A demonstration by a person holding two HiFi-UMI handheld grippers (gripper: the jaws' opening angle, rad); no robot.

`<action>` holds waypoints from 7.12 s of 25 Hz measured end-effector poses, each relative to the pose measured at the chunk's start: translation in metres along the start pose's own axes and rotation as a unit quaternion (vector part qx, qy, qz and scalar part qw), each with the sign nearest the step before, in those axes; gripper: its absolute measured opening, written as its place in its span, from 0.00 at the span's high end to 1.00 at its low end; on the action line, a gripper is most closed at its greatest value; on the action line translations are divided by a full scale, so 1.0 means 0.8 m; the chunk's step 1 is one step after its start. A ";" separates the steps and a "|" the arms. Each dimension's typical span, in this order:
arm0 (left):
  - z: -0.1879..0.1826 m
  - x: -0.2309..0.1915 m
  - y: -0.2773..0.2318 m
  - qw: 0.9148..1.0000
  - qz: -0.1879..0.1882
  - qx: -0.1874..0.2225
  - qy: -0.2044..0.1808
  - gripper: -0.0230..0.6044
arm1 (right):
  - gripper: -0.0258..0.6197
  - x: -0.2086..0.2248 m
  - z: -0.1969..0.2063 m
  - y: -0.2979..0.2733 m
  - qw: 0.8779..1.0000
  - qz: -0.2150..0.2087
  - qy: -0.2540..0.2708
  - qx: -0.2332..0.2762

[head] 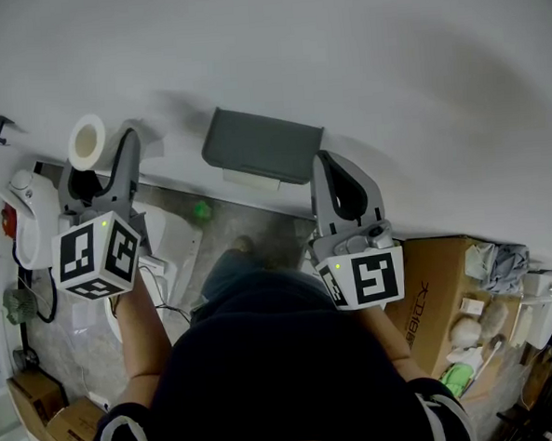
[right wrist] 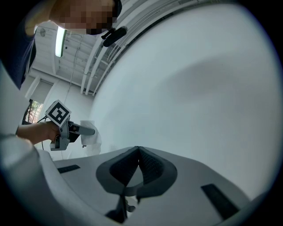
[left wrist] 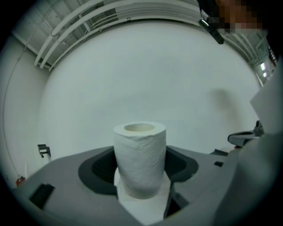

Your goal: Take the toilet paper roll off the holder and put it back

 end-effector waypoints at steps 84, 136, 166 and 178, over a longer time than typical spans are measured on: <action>-0.037 0.175 -0.043 0.982 0.179 0.039 -0.049 0.48 | 0.94 0.018 -0.005 0.009 1.000 0.018 -0.006 0.004; 0.011 0.227 -0.073 0.968 0.236 -0.059 -0.058 0.48 | 0.94 0.022 0.001 0.020 0.999 0.033 -0.011 0.007; 0.007 0.220 -0.063 0.972 0.221 -0.026 -0.076 0.43 | 0.94 0.022 -0.002 0.029 0.999 0.037 -0.009 0.013; -0.006 0.215 -0.049 0.975 0.213 0.005 -0.065 0.43 | 0.94 0.021 -0.004 0.035 0.999 0.038 -0.008 0.013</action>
Point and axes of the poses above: the fingertips, and each gripper's own axes: y backward along the fingers, x to its right, z out of its underside, the point moved 6 cm from there along y, backward along the fingers, and after that the axes turned 1 degree about -z, right-handed, at the moved point
